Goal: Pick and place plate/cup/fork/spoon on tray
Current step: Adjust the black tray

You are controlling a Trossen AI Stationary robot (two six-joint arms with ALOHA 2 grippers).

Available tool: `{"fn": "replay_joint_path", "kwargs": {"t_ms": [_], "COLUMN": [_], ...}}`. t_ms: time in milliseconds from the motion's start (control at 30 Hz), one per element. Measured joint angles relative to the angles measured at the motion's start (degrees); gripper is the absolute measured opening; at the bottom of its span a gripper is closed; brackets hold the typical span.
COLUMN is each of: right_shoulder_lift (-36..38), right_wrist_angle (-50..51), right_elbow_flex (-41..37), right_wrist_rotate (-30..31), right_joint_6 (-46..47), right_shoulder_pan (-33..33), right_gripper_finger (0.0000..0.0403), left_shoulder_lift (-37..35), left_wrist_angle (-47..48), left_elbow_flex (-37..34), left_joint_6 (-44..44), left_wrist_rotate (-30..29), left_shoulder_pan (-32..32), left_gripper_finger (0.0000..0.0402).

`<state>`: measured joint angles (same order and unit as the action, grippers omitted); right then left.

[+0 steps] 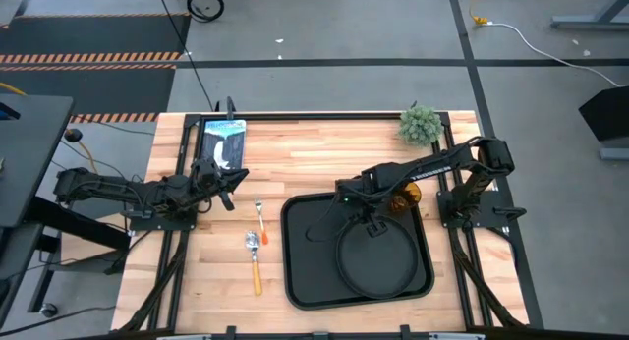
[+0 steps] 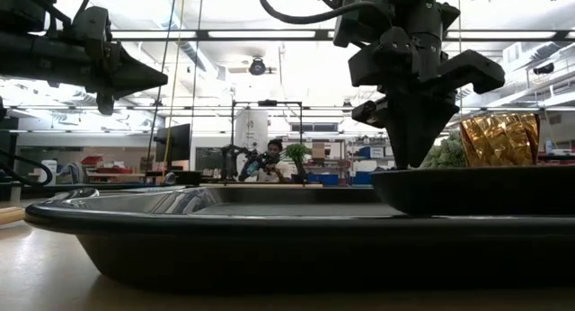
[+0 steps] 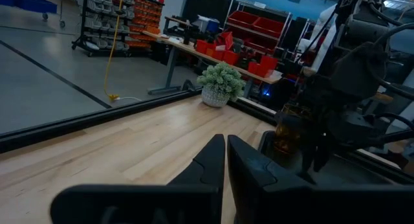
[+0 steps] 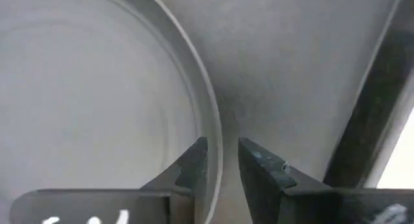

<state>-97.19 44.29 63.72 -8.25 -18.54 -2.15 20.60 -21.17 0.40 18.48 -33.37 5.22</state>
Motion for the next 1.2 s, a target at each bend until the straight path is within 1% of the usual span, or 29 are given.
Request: {"fn": "replay_joint_path", "kwargs": {"t_ms": [167,300,433,567,700,967,1067,1200], "right_shoulder_lift": [0.0,0.0,-0.6,-4.3,-8.0,-13.6,-14.7,-15.6], "right_wrist_angle": [-2.6,-10.4,-17.8,-25.9,-33.4,-35.2,-36.5,-36.2], "right_elbow_flex": [0.0,0.0,0.0,0.0,0.3,5.8,5.9,5.8], "right_wrist_rotate": [3.3,4.0,4.7,8.7,11.0,11.8,11.7,11.7], "right_joint_6": [3.1,4.8,3.7,3.7,3.1,-0.2,-2.3,-2.6], "right_shoulder_pan": [1.3,2.5,3.0,3.4,3.4,4.1,4.8,5.9], "right_gripper_finger": [0.0103,0.0105,0.0105,0.0105,0.0105,0.0108,0.0108,0.0108], "left_shoulder_lift": [0.0,0.0,0.0,0.0,0.0,0.0,0.0,0.0], "left_wrist_angle": [0.0,0.0,0.0,0.0,0.0,0.0,0.2,0.6], "left_elbow_flex": [0.0,0.0,0.0,0.0,0.0,0.0,0.0,0.0], "left_joint_6": [0.0,0.0,0.0,0.0,0.0,0.0,0.0,0.0], "left_wrist_rotate": [0.0,0.0,0.0,0.0,0.0,0.0,0.0,0.0], "left_shoulder_pan": [0.0,0.0,0.0,0.0,0.0,0.0,0.0,0.0], "left_gripper_finger": [0.0025,0.0025,0.0025,0.0025,0.0025,0.0025,0.0025,0.0025]}}
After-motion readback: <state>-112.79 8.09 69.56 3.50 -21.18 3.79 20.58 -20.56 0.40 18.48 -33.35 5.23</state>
